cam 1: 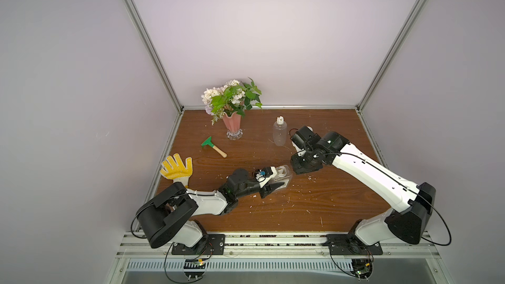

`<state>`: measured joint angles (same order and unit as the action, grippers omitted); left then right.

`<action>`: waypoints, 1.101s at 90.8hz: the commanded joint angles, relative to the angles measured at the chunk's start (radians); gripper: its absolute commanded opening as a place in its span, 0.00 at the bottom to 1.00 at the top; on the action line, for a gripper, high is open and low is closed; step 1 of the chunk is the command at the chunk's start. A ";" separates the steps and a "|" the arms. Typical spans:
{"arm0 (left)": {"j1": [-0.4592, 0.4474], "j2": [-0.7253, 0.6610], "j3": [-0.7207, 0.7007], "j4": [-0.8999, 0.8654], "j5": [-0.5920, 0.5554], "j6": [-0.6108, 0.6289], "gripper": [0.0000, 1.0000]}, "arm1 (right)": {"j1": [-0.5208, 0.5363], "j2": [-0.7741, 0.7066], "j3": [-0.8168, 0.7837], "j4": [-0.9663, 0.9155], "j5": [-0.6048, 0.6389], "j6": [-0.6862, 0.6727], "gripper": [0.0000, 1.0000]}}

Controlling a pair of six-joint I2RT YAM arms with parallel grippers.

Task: Screw on the bottle caps
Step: Screw the bottle cap onto the plastic bottle.

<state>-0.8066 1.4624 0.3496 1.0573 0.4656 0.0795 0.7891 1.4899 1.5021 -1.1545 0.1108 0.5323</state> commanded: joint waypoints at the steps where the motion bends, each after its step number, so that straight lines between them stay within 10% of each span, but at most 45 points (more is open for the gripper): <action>1: -0.021 0.073 0.027 0.093 0.001 -0.006 0.35 | -0.007 -0.014 0.046 -0.130 0.045 -0.076 0.41; 37: -0.047 0.335 0.047 0.363 -0.049 -0.129 0.34 | -0.022 -0.068 0.091 -0.163 0.093 -0.087 0.41; 100: -0.048 0.457 -0.055 0.571 -0.148 -0.112 0.73 | -0.032 -0.052 0.106 -0.140 0.047 -0.102 0.41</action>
<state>-0.8452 1.9045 0.3084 1.5333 0.3386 -0.0341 0.7589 1.4460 1.5826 -1.2919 0.1738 0.4500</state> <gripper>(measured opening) 0.730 0.425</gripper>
